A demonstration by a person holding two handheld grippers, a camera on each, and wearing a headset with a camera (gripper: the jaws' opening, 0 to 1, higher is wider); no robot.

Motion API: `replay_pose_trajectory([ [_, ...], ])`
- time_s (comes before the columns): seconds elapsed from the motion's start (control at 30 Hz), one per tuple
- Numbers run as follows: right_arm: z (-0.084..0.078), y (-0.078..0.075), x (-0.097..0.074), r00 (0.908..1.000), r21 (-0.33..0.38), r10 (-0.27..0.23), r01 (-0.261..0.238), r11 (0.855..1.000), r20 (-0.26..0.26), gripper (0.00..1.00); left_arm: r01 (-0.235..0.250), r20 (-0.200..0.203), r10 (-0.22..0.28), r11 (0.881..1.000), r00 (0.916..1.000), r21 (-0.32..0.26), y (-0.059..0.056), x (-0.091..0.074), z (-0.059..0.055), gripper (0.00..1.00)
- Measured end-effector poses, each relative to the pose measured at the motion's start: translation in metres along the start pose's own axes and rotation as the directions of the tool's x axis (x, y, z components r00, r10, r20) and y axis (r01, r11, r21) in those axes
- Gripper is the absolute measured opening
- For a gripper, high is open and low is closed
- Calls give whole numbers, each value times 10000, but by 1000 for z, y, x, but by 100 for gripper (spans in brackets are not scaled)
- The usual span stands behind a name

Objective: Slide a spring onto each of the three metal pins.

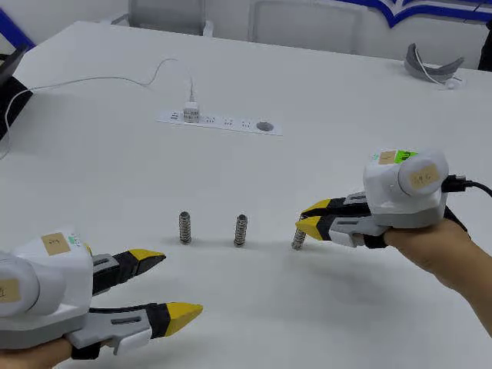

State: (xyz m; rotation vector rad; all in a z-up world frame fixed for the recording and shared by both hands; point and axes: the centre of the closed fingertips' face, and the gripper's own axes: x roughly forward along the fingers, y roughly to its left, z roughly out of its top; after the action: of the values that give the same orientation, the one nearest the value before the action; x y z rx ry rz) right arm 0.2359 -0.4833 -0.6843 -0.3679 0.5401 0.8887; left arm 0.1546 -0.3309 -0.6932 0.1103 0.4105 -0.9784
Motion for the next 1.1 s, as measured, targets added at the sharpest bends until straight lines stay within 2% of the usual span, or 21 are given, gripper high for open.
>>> replay_pose_trajectory([
  [0.5,-8,-2,6,9998,16,61,-60,10000,-194,12,-30,-13,30,10000,10000,-30,0,0,0,56],
  [0.9,-9,-4,6,9998,82,3,-2,10000,-173,12,-98,27,98,9999,9999,-30,2,0,1,56],
  [1.1,-10,-5,6,9998,82,-50,52,10000,-171,15,-117,36,117,9999,9999,-30,4,0,2,57],
])
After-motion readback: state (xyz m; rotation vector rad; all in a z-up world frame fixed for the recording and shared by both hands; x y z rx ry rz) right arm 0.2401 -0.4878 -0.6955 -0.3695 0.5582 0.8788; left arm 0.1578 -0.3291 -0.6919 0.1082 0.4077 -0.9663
